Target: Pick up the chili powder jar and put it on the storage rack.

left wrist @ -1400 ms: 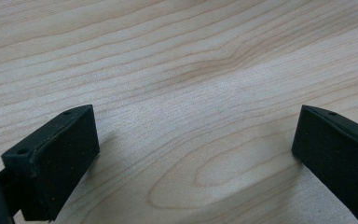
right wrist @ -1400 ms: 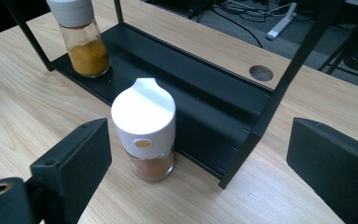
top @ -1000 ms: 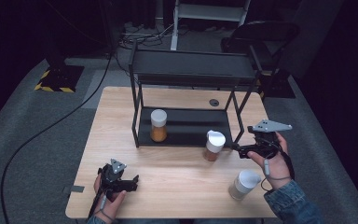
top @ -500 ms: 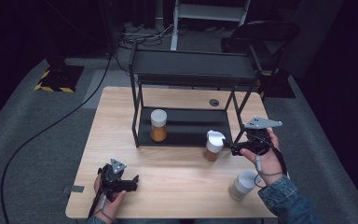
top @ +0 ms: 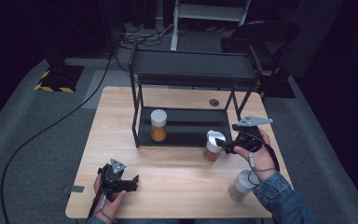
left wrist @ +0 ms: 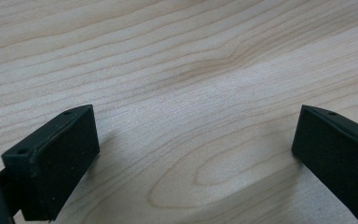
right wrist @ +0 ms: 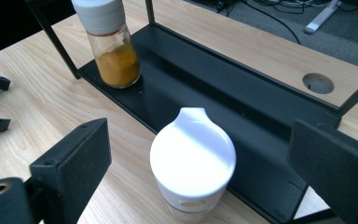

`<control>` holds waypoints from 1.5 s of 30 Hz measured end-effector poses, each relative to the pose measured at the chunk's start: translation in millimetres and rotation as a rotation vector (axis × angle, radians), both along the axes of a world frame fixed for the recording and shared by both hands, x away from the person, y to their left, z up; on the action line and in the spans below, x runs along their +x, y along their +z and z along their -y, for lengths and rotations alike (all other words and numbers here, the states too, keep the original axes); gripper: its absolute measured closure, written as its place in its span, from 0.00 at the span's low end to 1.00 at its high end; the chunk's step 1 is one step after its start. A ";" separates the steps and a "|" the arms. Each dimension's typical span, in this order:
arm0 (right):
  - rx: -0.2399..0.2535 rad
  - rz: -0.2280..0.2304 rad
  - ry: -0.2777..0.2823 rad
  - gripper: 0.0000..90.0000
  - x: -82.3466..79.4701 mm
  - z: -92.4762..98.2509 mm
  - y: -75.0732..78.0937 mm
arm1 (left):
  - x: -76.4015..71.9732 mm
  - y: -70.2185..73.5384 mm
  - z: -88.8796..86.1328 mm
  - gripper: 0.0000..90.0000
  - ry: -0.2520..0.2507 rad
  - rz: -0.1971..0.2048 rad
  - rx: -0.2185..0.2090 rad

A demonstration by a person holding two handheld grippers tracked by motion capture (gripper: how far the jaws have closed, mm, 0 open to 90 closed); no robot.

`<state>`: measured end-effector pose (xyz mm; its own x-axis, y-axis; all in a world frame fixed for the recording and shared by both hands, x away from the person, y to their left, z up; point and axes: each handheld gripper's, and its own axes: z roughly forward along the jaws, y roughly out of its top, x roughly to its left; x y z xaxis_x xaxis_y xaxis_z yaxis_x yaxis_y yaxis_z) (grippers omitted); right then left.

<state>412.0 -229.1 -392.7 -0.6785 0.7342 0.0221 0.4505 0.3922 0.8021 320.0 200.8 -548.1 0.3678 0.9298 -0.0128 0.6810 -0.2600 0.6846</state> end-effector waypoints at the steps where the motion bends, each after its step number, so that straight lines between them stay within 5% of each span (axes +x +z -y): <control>1: 0.002 -0.001 0.002 0.07 1.1 -1.0 -1.6 | 0.0 0.0 0.0 0.01 0.000 0.000 0.000; 36: -0.092 -0.133 0.006 0.09 27.2 -24.7 -32.6 | 0.0 0.0 0.0 0.01 0.000 0.000 0.000; 45: -0.126 -0.157 0.020 0.18 30.4 -28.8 -41.1 | 0.0 0.0 0.0 0.01 0.000 0.000 0.000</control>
